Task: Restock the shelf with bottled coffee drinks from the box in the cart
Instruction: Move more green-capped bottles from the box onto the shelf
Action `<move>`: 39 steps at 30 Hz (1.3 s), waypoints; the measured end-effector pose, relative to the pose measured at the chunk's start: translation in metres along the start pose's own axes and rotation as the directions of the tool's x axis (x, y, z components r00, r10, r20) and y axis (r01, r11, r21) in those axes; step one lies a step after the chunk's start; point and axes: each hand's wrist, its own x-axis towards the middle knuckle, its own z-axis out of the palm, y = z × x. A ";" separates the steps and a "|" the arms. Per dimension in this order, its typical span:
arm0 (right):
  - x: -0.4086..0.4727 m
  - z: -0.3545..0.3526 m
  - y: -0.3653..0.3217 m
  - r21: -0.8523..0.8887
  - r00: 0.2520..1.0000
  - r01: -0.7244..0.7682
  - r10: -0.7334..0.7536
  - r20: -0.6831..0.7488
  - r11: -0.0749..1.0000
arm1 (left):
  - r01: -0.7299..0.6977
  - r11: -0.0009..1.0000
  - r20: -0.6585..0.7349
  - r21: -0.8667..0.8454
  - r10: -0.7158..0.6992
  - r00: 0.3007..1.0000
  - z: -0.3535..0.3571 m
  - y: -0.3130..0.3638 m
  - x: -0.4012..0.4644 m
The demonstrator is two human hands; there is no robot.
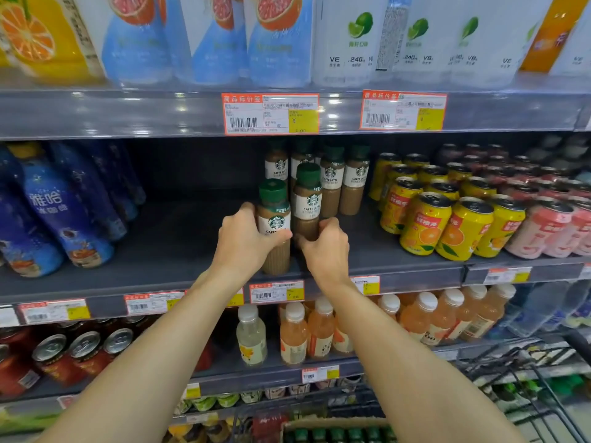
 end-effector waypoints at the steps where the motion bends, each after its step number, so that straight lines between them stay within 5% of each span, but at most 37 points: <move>1: 0.005 0.003 -0.001 0.004 1.000 -0.007 0.007 -0.006 1.000 | -0.001 1.000 0.003 0.010 0.001 1.000 0.000 0.001 0.001; 20: 0.067 0.043 -0.008 -0.114 0.991 -0.050 0.035 -0.129 0.992 | -0.024 1.000 -0.056 -0.008 0.024 0.998 0.006 -0.005 -0.004; 39: 0.078 0.051 -0.003 -0.104 0.997 -0.050 0.043 -0.066 0.993 | 0.002 1.000 -0.037 -0.001 -0.003 0.999 0.008 -0.011 0.001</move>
